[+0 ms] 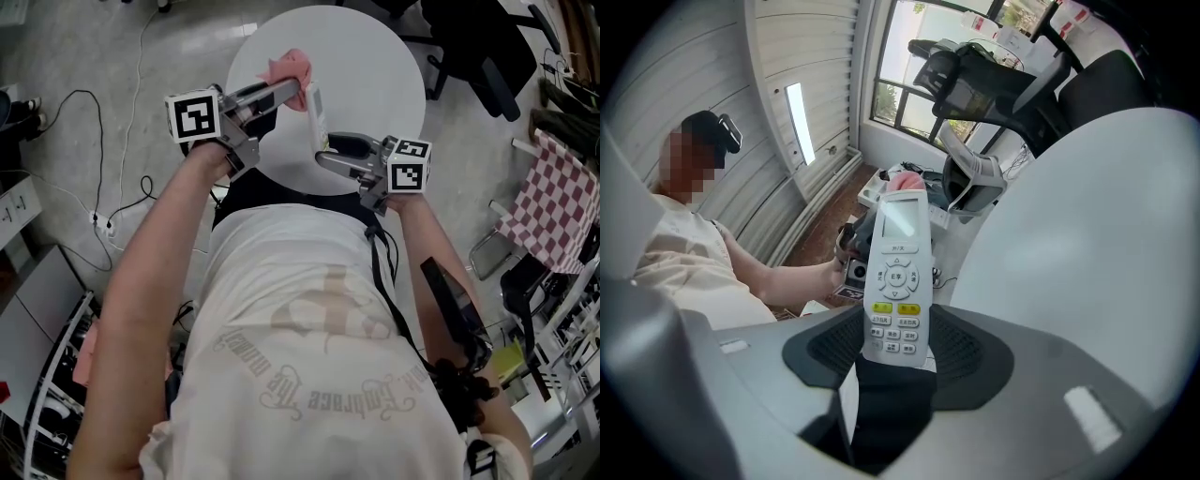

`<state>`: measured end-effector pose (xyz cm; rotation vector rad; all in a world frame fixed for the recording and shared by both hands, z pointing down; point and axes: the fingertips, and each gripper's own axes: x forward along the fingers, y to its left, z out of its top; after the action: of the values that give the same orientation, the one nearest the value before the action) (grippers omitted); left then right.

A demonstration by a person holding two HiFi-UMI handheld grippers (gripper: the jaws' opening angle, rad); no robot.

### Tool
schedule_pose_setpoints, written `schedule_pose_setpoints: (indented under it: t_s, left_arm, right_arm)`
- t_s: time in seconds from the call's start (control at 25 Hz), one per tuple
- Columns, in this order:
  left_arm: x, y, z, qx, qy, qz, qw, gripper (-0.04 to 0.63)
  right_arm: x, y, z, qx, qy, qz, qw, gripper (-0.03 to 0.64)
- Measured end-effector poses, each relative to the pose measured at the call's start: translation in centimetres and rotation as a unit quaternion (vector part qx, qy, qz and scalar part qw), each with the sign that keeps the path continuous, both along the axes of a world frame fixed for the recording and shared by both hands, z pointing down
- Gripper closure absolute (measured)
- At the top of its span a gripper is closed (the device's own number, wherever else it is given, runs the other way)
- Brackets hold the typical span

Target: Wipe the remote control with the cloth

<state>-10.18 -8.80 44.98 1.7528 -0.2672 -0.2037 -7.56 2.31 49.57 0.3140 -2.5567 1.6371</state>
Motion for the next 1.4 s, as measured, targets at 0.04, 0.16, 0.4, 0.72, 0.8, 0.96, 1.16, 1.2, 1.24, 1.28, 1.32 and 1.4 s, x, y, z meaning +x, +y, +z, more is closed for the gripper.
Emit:
schedule_pose_setpoints:
  t_s: [0.04,0.16,0.4,0.72,0.8,0.96,1.16,1.2,1.24,1.28,1.32,1.4]
  left_arm:
    - [0.1,0.2,0.2,0.001,-0.003,0.002,1.0000,0.565]
    - [0.8,1.2,0.6,-0.001,-0.007,0.017,0.9998,0.565]
    - [2.7,3.3,1.6,0.013,-0.038,0.070,0.9968,0.565]
    - [2.8,5.4,2.7,0.007,-0.057,0.100,0.9934,0.565]
    - [3.0,6.2,2.9,-0.001,-0.059,0.110,0.9922,0.565]
    - [3.6,8.1,4.0,-0.022,-0.065,0.129,0.9893,0.563]
    - [4.2,10.2,5.2,-0.042,-0.079,0.153,0.9841,0.563]
    - [4.3,10.5,5.6,-0.046,-0.084,0.157,0.9830,0.563]
    - [4.3,10.9,5.9,-0.051,-0.091,0.159,0.9818,0.563]
    - [4.3,11.2,6.3,-0.054,-0.097,0.161,0.9807,0.563]
    - [4.2,11.4,6.5,-0.058,-0.103,0.161,0.9799,0.563]
    - [4.1,11.8,6.9,-0.063,-0.111,0.160,0.9789,0.563]
  right_arm:
    - [0.0,-0.2,0.0,0.000,-0.001,0.001,1.000,0.391]
    - [0.3,-0.7,-0.1,-0.002,-0.006,0.012,1.000,0.391]
    - [1.5,-3.0,-0.5,-0.007,-0.024,0.057,0.998,0.391]
    - [1.9,-4.1,-0.7,-0.008,-0.027,0.085,0.996,0.391]
    - [2.1,-4.4,-0.6,-0.010,-0.028,0.096,0.995,0.391]
    - [2.7,-4.8,0.0,-0.014,-0.021,0.111,0.993,0.391]
    - [3.3,-5.0,1.7,-0.024,0.010,0.126,0.992,0.391]
    - [3.4,-5.0,2.2,-0.027,0.020,0.129,0.991,0.391]
    - [3.6,-5.1,2.9,-0.030,0.032,0.132,0.990,0.391]
    - [3.7,-5.0,3.5,-0.034,0.048,0.133,0.989,0.391]
    - [3.9,-5.0,4.3,-0.038,0.066,0.133,0.988,0.391]
    - [4.5,-5.0,5.8,-0.046,0.106,0.135,0.984,0.391]
